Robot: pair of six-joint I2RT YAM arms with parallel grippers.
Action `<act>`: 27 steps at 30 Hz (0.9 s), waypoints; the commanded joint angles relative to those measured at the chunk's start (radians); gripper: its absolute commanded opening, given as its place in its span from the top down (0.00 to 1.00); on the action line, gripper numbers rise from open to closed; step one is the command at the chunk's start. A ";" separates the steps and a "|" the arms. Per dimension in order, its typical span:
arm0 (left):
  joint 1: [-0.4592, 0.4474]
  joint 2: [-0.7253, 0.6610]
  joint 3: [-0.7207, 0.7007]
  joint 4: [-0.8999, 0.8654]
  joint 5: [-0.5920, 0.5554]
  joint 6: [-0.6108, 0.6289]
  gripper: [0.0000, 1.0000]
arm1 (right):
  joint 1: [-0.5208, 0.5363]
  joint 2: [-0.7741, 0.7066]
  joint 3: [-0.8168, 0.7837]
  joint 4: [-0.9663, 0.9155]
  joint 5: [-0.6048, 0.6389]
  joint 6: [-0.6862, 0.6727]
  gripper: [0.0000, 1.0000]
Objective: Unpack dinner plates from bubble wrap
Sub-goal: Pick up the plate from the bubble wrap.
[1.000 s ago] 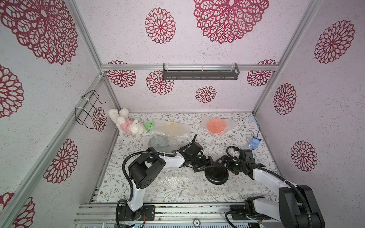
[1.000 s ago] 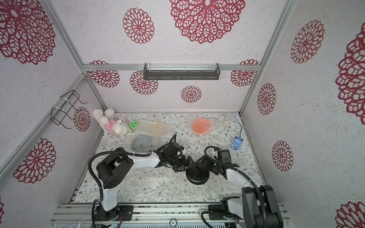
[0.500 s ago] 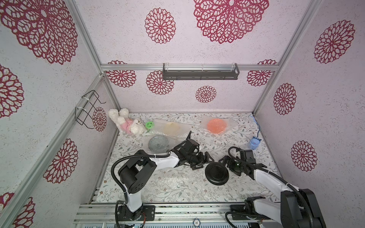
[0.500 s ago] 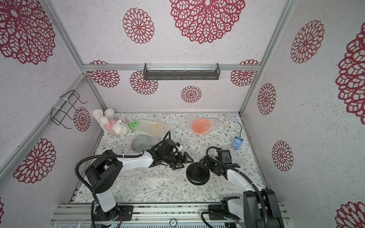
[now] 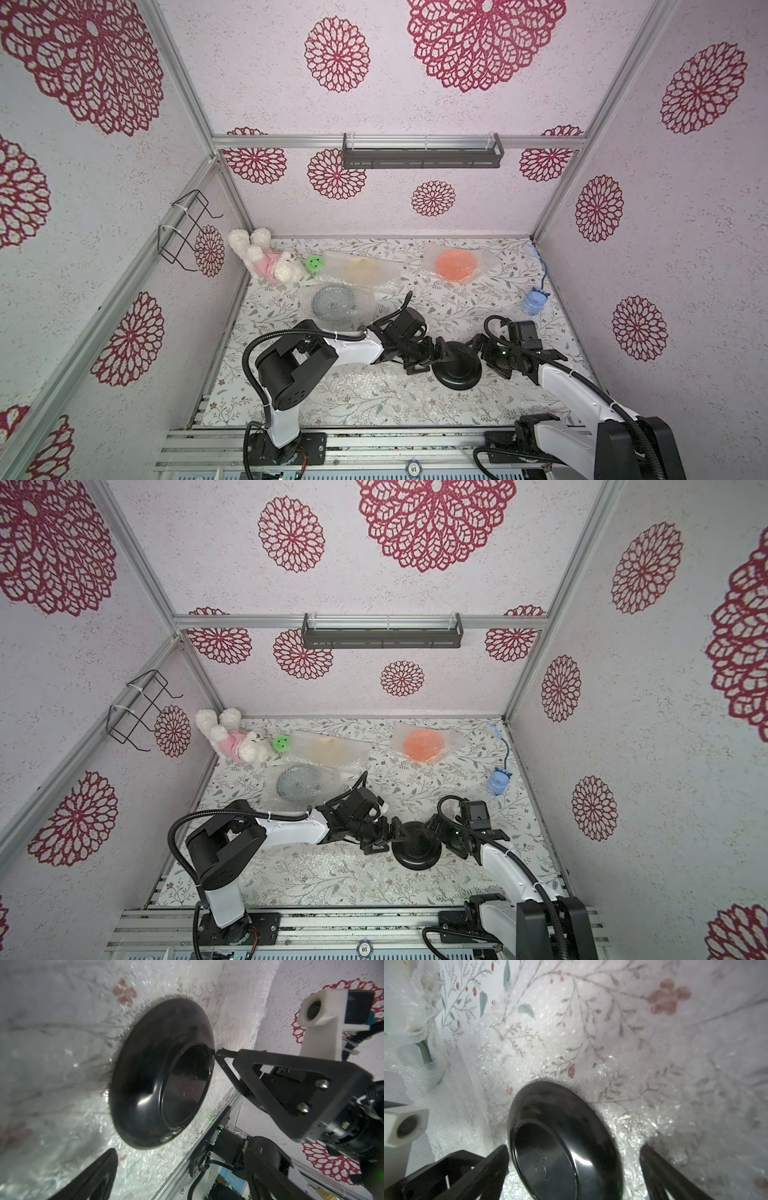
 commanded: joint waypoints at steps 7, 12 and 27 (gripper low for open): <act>-0.009 0.071 0.024 0.069 -0.009 -0.050 0.03 | -0.001 0.039 -0.042 0.051 -0.047 0.024 0.01; -0.010 0.082 0.028 0.073 -0.010 -0.054 0.03 | -0.001 0.051 -0.058 0.069 -0.056 0.021 0.01; 0.026 0.010 -0.051 0.445 0.031 -0.180 0.03 | -0.001 0.072 -0.073 0.089 -0.054 0.016 0.01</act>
